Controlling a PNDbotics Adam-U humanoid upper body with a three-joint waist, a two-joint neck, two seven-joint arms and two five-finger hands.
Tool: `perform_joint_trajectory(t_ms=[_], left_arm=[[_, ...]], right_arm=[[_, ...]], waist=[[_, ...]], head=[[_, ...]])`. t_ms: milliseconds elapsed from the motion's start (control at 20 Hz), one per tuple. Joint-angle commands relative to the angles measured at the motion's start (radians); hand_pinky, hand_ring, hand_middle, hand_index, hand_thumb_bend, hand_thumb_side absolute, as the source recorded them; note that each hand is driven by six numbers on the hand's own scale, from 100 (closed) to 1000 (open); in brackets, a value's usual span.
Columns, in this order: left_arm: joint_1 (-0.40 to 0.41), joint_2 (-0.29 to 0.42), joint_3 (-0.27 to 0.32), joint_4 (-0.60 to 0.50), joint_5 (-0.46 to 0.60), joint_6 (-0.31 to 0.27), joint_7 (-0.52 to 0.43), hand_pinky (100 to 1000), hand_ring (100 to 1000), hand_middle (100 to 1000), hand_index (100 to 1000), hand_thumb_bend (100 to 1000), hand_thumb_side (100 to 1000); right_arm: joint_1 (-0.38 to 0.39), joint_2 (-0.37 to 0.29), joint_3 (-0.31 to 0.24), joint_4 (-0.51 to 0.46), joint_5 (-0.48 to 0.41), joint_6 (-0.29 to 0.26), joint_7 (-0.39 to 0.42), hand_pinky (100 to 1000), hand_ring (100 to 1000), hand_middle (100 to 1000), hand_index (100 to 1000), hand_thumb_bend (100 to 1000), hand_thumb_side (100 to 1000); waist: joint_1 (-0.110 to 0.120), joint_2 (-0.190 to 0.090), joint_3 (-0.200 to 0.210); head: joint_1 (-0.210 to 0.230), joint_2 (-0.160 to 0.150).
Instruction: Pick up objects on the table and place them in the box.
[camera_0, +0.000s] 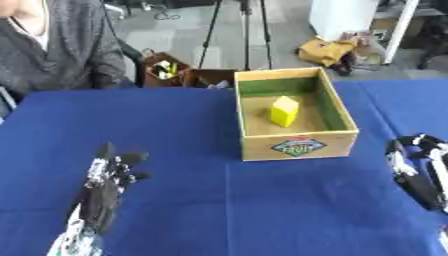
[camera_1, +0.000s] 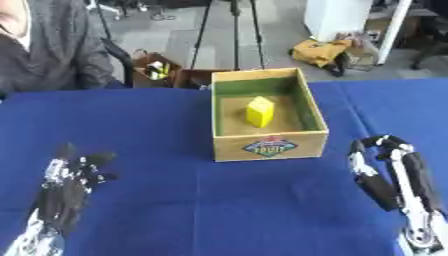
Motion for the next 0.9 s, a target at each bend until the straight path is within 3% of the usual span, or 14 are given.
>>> perform_joint_trajectory(t_ms=[50, 500, 900], left_arm=[[-0.005, 0.014, 0.001, -0.016, 0.002, 0.001, -0.003, 729, 882, 707, 655, 361, 1000], [0.011, 0.005, -0.008, -0.009, 0.002, 0.003, -0.011, 729, 882, 707, 655, 362, 1000], [0.015, 0.001, -0.008, -0.008, 0.001, 0.003, -0.012, 729, 883, 707, 655, 363, 1000]], right_arm=[[0.040, 0.009, 0.011, -0.092, -0.051, 0.034, -0.006, 621, 800, 606, 662, 100, 876], [0.242, 0.021, 0.058, -0.294, -0.179, 0.060, -0.021, 621, 791, 595, 647, 100, 878], [0.267, 0.026, 0.055, -0.333, -0.302, 0.068, -0.009, 621, 788, 592, 643, 100, 881]], waist=[[-0.001, -0.022, 0.005], [0.005, -0.037, 0.018], [0.003, -0.033, 0.010]], head=[[-0.004, 0.014], [-0.004, 0.077], [-0.013, 0.110]])
